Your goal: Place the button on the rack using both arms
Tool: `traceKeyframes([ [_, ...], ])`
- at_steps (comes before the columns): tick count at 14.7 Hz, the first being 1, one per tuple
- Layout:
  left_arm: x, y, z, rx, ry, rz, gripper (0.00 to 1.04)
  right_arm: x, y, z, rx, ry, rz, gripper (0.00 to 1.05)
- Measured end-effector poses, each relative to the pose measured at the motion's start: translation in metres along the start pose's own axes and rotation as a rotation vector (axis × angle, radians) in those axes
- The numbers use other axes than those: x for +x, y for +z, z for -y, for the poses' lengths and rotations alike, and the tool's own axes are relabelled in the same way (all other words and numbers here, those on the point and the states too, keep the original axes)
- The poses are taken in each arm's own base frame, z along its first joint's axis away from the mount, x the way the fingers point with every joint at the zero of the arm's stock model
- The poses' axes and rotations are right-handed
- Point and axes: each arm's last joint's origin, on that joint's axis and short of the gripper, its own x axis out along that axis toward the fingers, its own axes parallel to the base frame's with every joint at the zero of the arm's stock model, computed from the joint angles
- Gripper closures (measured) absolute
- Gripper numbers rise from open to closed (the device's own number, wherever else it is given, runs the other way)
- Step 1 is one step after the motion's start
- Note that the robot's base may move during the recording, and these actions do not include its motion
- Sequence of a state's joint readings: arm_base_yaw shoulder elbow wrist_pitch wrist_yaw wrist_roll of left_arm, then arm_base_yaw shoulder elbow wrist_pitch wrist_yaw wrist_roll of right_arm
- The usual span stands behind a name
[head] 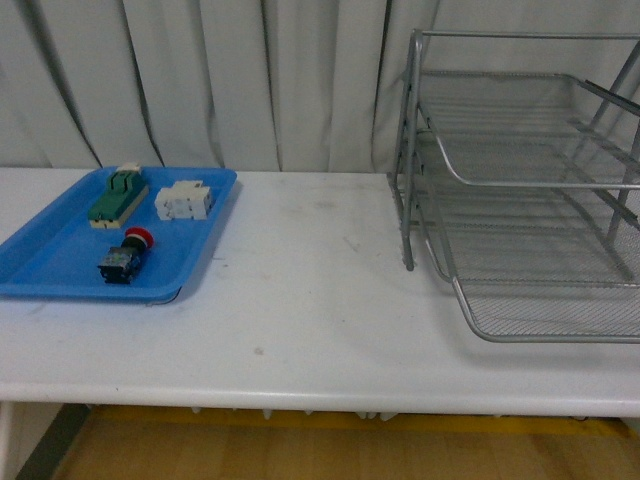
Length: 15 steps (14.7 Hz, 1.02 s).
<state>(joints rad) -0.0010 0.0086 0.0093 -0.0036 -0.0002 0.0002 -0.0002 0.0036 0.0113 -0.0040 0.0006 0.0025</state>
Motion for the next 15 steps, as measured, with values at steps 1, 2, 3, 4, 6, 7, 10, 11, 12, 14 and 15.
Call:
traceKeyframes([
  [1,0.0,0.0,0.0,0.0,0.0,0.0,0.07,0.0,0.0,0.0,0.0,0.0,0.0,0.1],
  [2,0.0,0.0,0.0,0.0,0.0,0.0,0.07,0.0,0.0,0.0,0.0,0.0,0.0,0.06],
  [3,0.0,0.0,0.0,0.0,0.0,0.0,0.07,0.0,0.0,0.0,0.0,0.0,0.0,0.07],
  [4,0.0,0.0,0.0,0.0,0.0,0.0,0.07,0.0,0.0,0.0,0.0,0.0,0.0,0.06],
  [6,0.005,0.007,0.0,-0.103,0.103,-0.366,0.07,0.0,0.0,0.0,-0.001,0.001,0.0,0.06],
  [7,0.02,0.024,-0.004,-0.145,0.138,-0.362,0.07,0.0,0.0,0.0,0.0,0.0,0.001,0.06],
  [10,0.09,0.057,-0.001,-0.167,0.073,-0.311,0.07,0.0,0.0,0.0,0.0,0.0,0.0,0.06],
  [11,0.123,0.057,0.005,-0.141,0.045,-0.344,0.07,0.0,0.0,0.0,0.0,0.0,0.0,0.06],
  [12,0.158,0.053,0.009,-0.111,0.007,-0.401,0.07,0.0,0.0,0.0,0.0,0.0,0.0,0.06],
  [14,0.233,0.044,0.016,-0.05,-0.006,-0.513,0.07,0.0,0.0,0.0,0.0,0.0,0.0,0.06],
  [15,0.265,0.032,0.021,-0.028,-0.017,-0.569,0.07,0.0,0.0,0.0,0.0,0.0,0.0,0.06],
])
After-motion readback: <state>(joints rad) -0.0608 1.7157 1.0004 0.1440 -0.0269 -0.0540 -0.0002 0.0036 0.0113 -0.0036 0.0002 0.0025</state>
